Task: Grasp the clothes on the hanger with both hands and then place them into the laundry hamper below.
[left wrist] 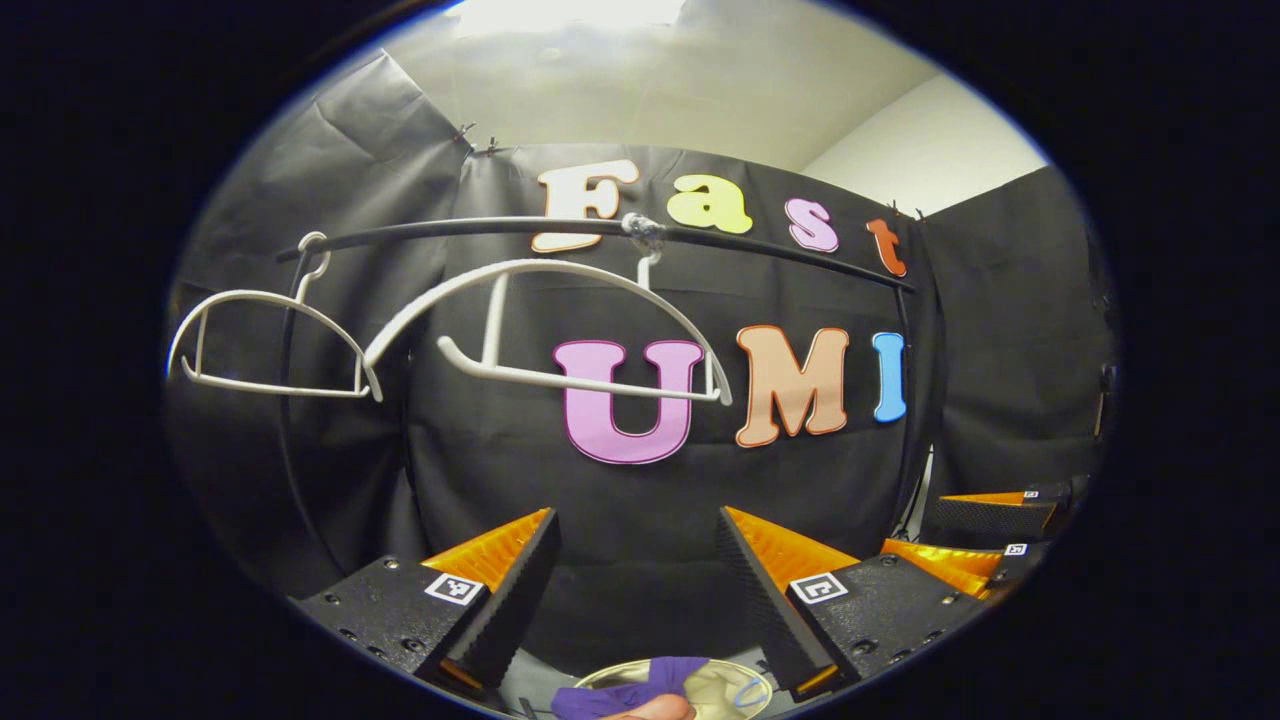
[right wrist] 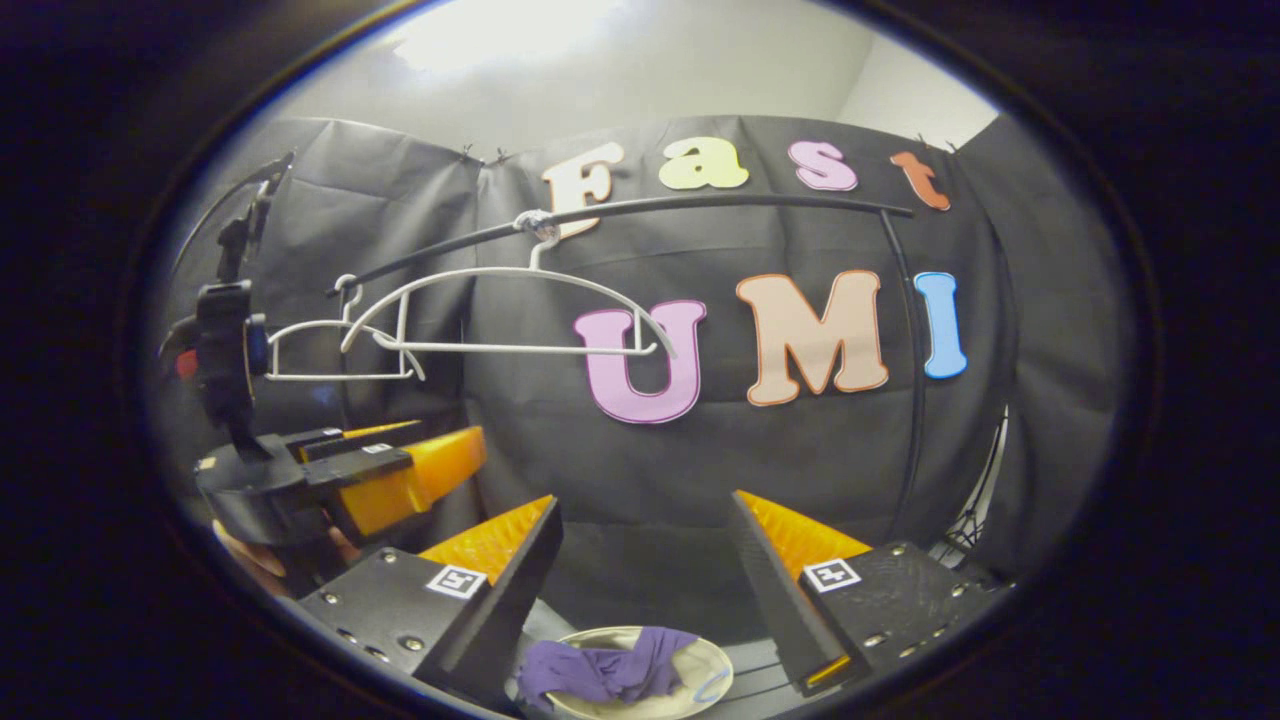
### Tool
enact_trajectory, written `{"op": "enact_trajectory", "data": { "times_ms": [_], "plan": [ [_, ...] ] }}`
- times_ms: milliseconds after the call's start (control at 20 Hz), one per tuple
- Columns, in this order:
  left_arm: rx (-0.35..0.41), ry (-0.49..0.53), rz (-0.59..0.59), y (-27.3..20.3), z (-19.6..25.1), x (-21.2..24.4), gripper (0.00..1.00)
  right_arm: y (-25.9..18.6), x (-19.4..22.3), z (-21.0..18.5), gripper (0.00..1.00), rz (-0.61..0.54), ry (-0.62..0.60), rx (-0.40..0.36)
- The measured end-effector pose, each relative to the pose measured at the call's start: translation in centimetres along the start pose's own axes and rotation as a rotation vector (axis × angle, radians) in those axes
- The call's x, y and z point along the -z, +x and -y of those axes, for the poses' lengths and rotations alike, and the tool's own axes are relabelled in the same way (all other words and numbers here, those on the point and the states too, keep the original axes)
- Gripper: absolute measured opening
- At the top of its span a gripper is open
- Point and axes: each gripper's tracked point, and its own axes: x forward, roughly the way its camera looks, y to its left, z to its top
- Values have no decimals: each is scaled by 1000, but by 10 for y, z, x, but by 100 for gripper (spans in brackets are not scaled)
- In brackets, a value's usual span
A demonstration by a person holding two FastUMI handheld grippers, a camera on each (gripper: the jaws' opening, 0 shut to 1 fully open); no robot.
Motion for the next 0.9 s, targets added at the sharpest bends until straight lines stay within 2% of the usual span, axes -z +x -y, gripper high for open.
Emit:
{"op": "enact_trajectory", "data": {
  "times_ms": [50, 300, 350, 400, 500, 600, 700, 800, 900],
  "plan": [
    [6, 6, 5, 0, 9, 1, 93, -5, 0, 8, 96, 3, -14, 10],
    [2, 27, 34, -4, 46, 4, 92, -29, 9, 51, 100, 35, -24, 54],
    [11, 33, 40, -6, 57, 4, 96, -35, 9, 61, 100, 48, -13, 65],
    [16, 36, 50, -7, 67, 3, 93, -43, 8, 70, 100, 59, -6, 74],
    [28, 39, 66, -10, 85, 5, 95, -52, 8, 95, 99, 66, -6, 106],
    [39, 40, 68, -12, 102, 8, 93, -63, 11, 115, 100, 61, -8, 134],
    [48, 42, 65, -15, 114, 10, 95, -67, 16, 122, 99, 61, -6, 134],
    [57, 36, 67, -18, 122, 12, 99, -67, 23, 119, 99, 48, -7, 112],
    [55, 34, 66, -19, 120, 16, 99, -68, 34, 110, 99, 20, -14, 81]
  ]
}}
